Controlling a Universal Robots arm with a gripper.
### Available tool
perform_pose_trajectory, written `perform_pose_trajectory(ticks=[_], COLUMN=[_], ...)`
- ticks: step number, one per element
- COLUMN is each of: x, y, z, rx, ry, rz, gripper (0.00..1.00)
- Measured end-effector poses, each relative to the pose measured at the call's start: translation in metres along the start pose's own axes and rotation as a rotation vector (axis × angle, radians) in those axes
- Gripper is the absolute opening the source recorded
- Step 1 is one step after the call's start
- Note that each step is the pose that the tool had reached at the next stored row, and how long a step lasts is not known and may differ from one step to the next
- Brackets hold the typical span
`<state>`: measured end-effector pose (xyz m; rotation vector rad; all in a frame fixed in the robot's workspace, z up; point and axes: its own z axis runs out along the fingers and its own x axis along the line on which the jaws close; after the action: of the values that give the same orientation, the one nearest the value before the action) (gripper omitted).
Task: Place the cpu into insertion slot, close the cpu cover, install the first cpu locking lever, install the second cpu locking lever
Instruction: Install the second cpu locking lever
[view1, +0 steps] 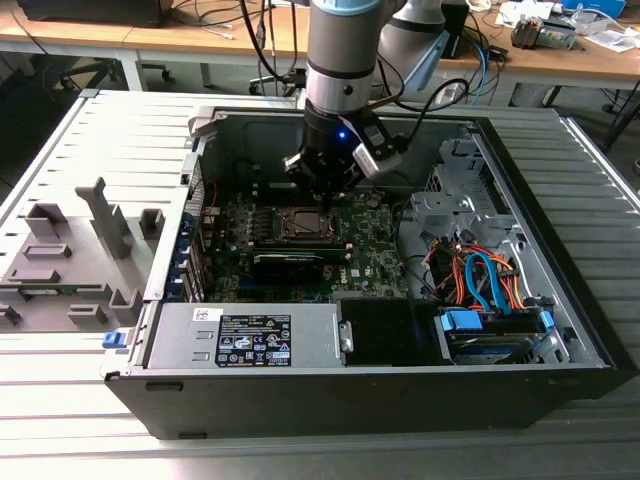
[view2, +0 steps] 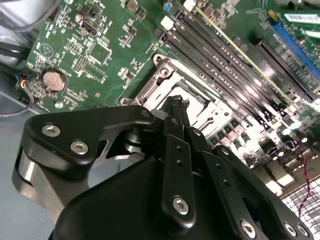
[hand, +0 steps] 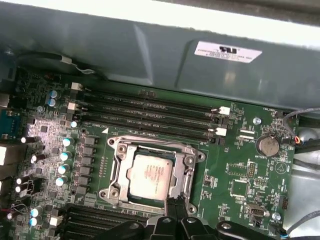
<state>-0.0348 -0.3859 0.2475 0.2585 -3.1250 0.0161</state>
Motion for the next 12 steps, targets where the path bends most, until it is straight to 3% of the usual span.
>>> perform_pose_trajectory(ticks=[3,7,12], x=[-0.0007,-0.0002,-0.0013], y=[-0.0049,-0.0179,-0.0207], z=[0.0003,0.0028,0.0092], rx=[0.0,-0.0002,-0.0003], ry=[0.0008,0.0012,0.0014], rz=[0.001,0.006,0.006], gripper=[0.11,0.11,0.11])
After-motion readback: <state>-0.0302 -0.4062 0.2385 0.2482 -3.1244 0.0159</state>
